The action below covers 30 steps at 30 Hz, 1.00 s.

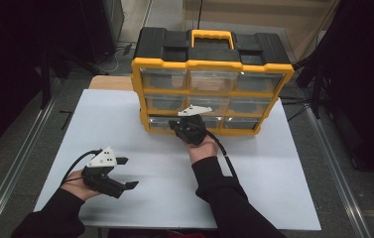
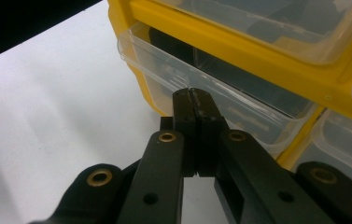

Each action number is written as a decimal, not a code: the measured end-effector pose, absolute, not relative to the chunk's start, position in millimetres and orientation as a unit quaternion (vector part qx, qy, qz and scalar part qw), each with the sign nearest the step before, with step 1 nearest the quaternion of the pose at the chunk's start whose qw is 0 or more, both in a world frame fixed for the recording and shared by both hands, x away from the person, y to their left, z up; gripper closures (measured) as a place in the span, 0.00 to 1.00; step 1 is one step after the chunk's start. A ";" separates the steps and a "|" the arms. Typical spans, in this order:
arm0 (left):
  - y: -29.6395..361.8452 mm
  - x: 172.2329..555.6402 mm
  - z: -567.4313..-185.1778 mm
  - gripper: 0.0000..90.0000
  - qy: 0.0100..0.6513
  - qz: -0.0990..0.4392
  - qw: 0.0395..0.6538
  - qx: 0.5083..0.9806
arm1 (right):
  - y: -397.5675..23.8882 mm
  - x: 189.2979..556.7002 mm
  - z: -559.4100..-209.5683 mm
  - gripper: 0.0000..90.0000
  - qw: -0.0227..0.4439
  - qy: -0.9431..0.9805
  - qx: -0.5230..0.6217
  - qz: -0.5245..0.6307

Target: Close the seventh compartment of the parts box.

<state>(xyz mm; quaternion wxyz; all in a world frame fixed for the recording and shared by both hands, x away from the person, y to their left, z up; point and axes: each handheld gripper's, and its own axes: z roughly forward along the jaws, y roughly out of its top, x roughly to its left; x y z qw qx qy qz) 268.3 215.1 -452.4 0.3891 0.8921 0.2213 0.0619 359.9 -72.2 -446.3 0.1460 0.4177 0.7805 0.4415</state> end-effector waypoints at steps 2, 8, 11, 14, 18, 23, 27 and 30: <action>215.2 268.4 -452.3 0.16 0.221 0.062 0.389 0.892 | -71.5 360.9 -446.2 1.00 0.148 0.780 0.419 0.441; 215.7 268.8 -452.4 0.16 0.222 0.061 0.390 0.892 | -71.3 364.0 -446.3 1.00 0.150 0.778 0.421 0.441; 215.7 268.7 -452.4 0.16 0.222 0.061 0.391 0.891 | -70.8 365.3 -446.5 1.00 0.152 0.776 0.423 0.442; 215.8 268.5 -452.4 0.16 0.223 0.061 0.391 0.891 | -70.3 366.4 -446.8 1.00 0.156 0.775 0.424 0.443; 215.9 268.5 -452.4 0.16 0.223 0.061 0.391 0.891 | -70.7 368.0 -446.9 1.00 0.153 0.774 0.426 0.443; 216.4 268.5 -452.2 0.16 0.223 0.060 0.392 0.891 | -70.9 369.4 -446.6 1.00 0.148 0.774 0.429 0.442; 217.0 268.8 -452.1 0.16 0.223 0.060 0.391 0.891 | -71.9 368.0 -445.3 0.98 0.136 0.776 0.426 0.445; 216.4 268.6 -452.3 0.16 0.223 0.060 0.391 0.891 | -72.8 366.0 -443.0 0.96 0.129 0.779 0.418 0.449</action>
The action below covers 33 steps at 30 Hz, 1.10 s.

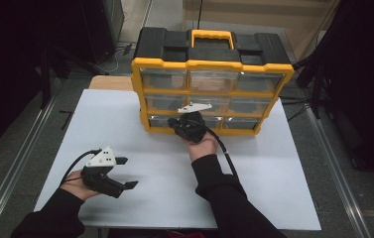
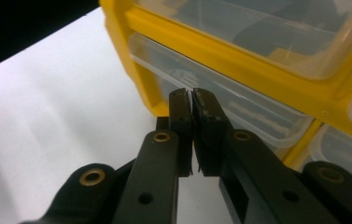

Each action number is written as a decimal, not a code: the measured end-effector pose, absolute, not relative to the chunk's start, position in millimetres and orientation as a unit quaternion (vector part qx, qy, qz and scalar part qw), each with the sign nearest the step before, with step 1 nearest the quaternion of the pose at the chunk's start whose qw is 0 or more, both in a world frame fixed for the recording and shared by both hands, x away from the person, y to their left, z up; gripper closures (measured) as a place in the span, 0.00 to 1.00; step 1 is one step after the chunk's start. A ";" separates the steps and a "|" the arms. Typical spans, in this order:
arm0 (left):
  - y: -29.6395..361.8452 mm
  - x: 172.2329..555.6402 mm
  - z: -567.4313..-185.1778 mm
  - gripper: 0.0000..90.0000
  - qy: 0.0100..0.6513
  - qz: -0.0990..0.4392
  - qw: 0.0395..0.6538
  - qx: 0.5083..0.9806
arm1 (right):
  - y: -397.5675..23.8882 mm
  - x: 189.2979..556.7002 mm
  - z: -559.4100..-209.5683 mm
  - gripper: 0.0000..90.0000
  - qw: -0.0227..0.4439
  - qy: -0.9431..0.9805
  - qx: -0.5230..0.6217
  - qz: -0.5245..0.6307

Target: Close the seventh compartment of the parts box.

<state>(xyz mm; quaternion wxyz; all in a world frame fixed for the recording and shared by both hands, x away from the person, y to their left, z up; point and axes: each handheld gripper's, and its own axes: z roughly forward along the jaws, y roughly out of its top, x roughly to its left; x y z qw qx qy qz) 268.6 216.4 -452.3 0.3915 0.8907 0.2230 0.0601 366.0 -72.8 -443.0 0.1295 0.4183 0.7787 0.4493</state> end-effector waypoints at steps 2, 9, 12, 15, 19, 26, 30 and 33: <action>216.0 268.3 -452.5 0.16 0.224 0.060 0.391 0.891 | -73.1 364.9 -441.8 0.94 0.121 0.779 0.416 0.452; 216.1 268.3 -452.8 0.16 0.224 0.060 0.390 0.891 | -74.7 359.6 -437.8 0.78 0.099 0.793 0.390 0.458; 215.9 268.4 -452.9 0.16 0.224 0.060 0.390 0.891 | -77.3 358.2 -435.6 0.71 0.078 0.793 0.385 0.467; 215.7 268.4 -453.0 0.16 0.224 0.061 0.389 0.892 | -78.6 355.9 -433.6 0.65 0.067 0.796 0.376 0.469; 216.1 268.7 -452.7 0.16 0.224 0.060 0.387 0.892 | -80.7 354.3 -433.6 0.57 0.022 0.794 0.367 0.484; 215.5 268.6 -453.0 0.16 0.224 0.061 0.386 0.893 | -84.2 347.1 -431.4 0.48 0.008 0.801 0.336 0.495; 215.3 268.6 -453.3 0.16 0.224 0.060 0.386 0.893 | -85.3 342.1 -431.3 0.44 0.011 0.812 0.310 0.495; 215.1 268.6 -453.5 0.16 0.224 0.061 0.386 0.893 | -87.0 337.5 -430.1 0.41 0.009 0.810 0.296 0.506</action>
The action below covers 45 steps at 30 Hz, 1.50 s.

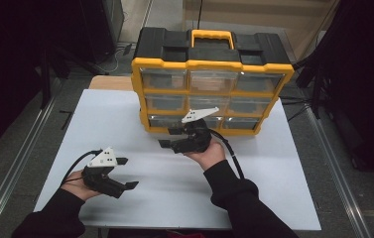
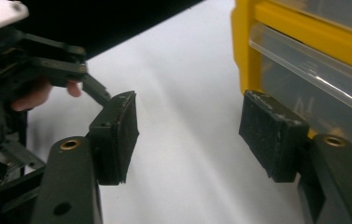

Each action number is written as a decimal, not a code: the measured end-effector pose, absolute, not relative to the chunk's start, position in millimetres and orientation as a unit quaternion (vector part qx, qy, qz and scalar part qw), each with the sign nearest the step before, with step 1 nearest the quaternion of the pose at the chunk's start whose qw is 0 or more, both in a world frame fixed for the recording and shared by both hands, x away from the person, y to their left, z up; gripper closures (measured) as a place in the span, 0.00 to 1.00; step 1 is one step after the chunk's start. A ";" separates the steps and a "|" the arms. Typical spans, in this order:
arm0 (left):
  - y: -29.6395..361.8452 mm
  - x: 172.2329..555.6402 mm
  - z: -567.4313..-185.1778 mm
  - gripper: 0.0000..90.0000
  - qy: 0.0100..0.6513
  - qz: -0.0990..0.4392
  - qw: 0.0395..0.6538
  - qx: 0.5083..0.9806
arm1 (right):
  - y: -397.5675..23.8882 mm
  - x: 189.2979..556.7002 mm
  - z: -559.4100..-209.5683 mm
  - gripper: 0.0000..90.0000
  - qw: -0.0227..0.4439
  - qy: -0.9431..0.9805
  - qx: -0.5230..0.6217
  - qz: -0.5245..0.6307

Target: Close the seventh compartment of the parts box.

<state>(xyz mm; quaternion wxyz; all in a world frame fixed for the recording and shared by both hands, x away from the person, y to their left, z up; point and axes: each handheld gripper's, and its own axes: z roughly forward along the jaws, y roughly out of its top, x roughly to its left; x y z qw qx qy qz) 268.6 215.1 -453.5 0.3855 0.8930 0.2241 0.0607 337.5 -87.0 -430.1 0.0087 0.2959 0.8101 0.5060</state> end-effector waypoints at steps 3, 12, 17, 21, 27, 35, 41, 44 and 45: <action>214.8 268.4 -453.7 0.16 0.225 0.061 0.385 0.893 | -87.9 332.6 -428.4 0.38 0.018 0.815 0.282 0.506; 217.6 269.1 -452.6 0.16 0.227 0.062 0.390 0.890 | -91.7 325.4 -431.3 0.33 0.015 0.826 0.262 0.499; 217.2 268.8 -452.5 0.16 0.226 0.063 0.389 0.891 | -94.7 318.2 -433.1 0.29 0.016 0.832 0.247 0.497; 217.3 268.6 -452.5 0.16 0.225 0.062 0.390 0.891 | -100.9 314.6 -434.6 0.29 0.019 0.837 0.248 0.487; 216.5 268.2 -452.5 0.16 0.225 0.063 0.389 0.891 | -110.5 310.1 -437.5 0.26 0.020 0.845 0.246 0.475; 216.2 268.1 -452.8 0.16 0.224 0.063 0.387 0.892 | -122.9 304.1 -438.5 0.23 0.019 0.847 0.246 0.471; 216.1 268.1 -452.9 0.16 0.224 0.064 0.386 0.892 | -131.9 299.3 -438.4 0.23 0.025 0.846 0.247 0.472; 216.0 268.1 -453.0 0.16 0.224 0.064 0.385 0.893 | -135.9 296.4 -438.4 0.23 0.028 0.847 0.247 0.469; 215.9 268.0 -453.0 0.16 0.224 0.065 0.385 0.893 | -137.6 295.6 -438.3 0.23 0.028 0.848 0.248 0.468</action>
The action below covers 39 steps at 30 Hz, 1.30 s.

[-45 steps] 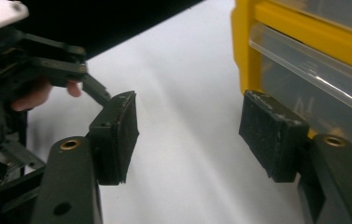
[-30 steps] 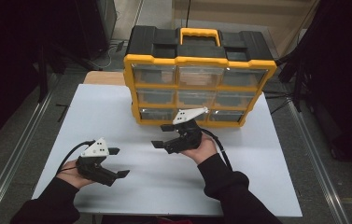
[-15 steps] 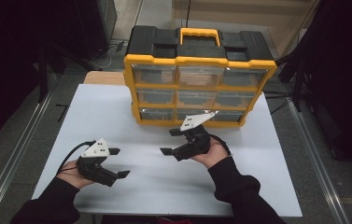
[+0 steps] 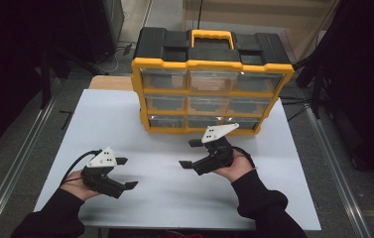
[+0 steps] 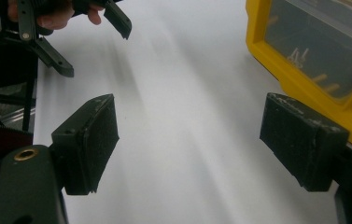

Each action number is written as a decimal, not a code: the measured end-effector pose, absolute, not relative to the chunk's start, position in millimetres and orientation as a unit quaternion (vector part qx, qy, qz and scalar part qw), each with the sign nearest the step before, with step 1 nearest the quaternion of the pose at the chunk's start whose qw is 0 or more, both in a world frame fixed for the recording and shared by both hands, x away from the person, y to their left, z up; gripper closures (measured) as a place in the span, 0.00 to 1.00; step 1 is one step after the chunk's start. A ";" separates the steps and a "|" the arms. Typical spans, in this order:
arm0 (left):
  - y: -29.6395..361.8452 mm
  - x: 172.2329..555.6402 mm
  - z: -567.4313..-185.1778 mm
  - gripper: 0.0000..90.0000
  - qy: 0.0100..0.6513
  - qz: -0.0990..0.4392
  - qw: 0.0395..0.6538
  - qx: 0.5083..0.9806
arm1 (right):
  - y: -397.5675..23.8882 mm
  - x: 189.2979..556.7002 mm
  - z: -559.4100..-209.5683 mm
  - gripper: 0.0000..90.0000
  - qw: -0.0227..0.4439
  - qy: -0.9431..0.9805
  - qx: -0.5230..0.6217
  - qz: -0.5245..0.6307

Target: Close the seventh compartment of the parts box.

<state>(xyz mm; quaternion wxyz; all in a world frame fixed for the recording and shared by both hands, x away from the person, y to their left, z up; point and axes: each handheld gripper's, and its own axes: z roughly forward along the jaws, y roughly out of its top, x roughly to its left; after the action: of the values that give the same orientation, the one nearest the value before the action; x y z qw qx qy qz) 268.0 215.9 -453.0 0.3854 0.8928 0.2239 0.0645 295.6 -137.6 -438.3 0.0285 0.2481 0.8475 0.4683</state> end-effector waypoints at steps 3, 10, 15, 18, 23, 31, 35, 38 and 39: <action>215.7 267.9 -453.0 0.16 0.224 0.064 0.386 0.893 | -143.8 293.5 -438.1 0.23 0.030 0.848 0.250 0.467; 215.7 268.1 -453.0 0.16 0.224 0.065 0.385 0.893 | -158.8 286.5 -437.8 0.23 0.039 0.843 0.262 0.468; 216.0 268.2 -453.0 0.16 0.224 0.065 0.386 0.893 | -169.4 279.1 -439.0 0.23 0.040 0.840 0.270 0.469; 215.8 268.0 -452.6 0.16 0.224 0.064 0.386 0.893 | -176.5 272.4 -440.9 0.23 0.043 0.839 0.274 0.468; 215.2 267.8 -453.0 0.16 0.224 0.065 0.387 0.892 | -185.8 264.7 -444.0 0.23 0.049 0.839 0.281 0.464; 215.7 268.3 -452.8 0.16 0.223 0.065 0.384 0.893 | -197.7 256.9 -447.8 0.23 0.053 0.835 0.293 0.462; 215.2 267.9 -453.0 0.16 0.223 0.065 0.385 0.893 | -202.8 254.2 -450.1 0.23 0.053 0.835 0.297 0.461; 215.2 268.1 -452.9 0.16 0.221 0.064 0.384 0.894 | -206.2 252.4 -451.7 0.23 0.054 0.835 0.299 0.459; 215.1 267.9 -452.9 0.16 0.222 0.064 0.384 0.894 | -206.9 252.1 -451.9 0.23 0.055 0.835 0.299 0.458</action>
<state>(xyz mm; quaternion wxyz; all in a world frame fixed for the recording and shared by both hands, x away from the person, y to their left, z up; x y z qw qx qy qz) 267.9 215.1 -452.9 0.3842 0.8940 0.2218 0.0635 252.1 -206.9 -451.9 0.0548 0.2991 0.8354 0.4579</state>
